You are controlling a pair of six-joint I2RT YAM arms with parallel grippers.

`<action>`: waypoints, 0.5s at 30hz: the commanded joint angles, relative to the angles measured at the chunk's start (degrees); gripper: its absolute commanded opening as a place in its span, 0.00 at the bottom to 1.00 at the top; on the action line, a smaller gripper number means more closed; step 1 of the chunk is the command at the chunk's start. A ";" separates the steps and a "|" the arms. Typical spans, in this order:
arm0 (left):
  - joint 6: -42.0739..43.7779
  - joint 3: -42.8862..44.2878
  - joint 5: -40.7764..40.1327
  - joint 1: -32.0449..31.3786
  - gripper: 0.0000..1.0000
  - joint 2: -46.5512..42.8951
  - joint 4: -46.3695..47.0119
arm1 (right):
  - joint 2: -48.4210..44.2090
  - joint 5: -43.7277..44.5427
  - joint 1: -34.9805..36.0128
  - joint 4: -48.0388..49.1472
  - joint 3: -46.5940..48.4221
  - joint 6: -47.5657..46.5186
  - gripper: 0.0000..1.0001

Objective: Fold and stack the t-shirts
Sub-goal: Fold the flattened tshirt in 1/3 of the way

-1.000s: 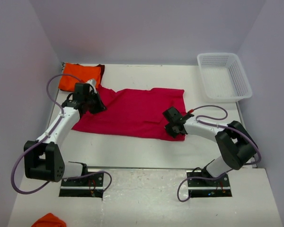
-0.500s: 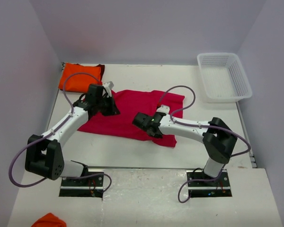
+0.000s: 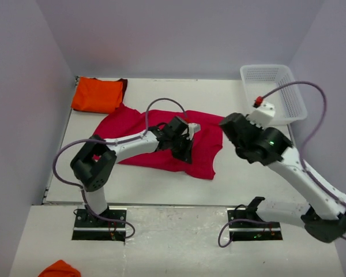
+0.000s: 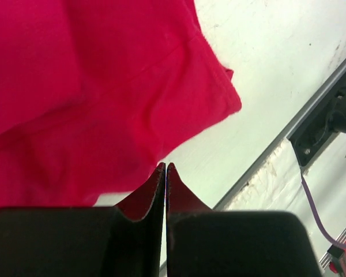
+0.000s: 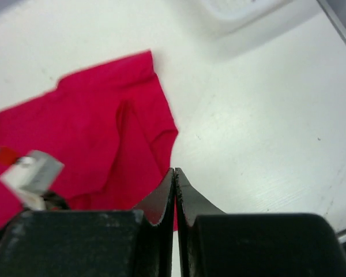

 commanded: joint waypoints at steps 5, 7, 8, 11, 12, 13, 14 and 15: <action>-1.95 10.60 -4.13 -3.57 0.00 10.63 0.95 | -19.79 -10.06 -8.87 16.70 1.96 -32.74 0.00; -1.95 12.18 -5.19 -3.75 0.00 11.78 0.60 | -19.61 -11.47 -8.96 15.82 2.93 -33.82 0.00; -1.95 12.63 -5.28 -3.75 0.00 13.01 0.34 | -19.70 -11.82 -8.87 15.73 2.84 -33.82 0.00; -2.48 14.12 -6.33 -4.18 0.00 15.64 -0.28 | -20.67 -13.84 -8.87 15.99 1.79 -33.39 0.00; -2.39 14.38 -6.68 -4.71 0.00 16.35 -0.37 | -21.19 -14.45 -8.87 16.34 1.44 -33.47 0.00; -2.48 15.26 -7.21 -5.06 0.00 17.06 -0.46 | -21.46 -15.16 -8.87 16.78 1.09 -33.47 0.00; -2.48 15.88 -7.73 -5.50 0.00 18.80 -1.15 | -21.72 -15.25 -8.87 16.87 1.00 -33.38 0.00; -2.39 16.49 -7.83 -6.29 0.00 19.69 -1.42 | -21.98 -15.34 -8.87 16.87 0.91 -33.38 0.00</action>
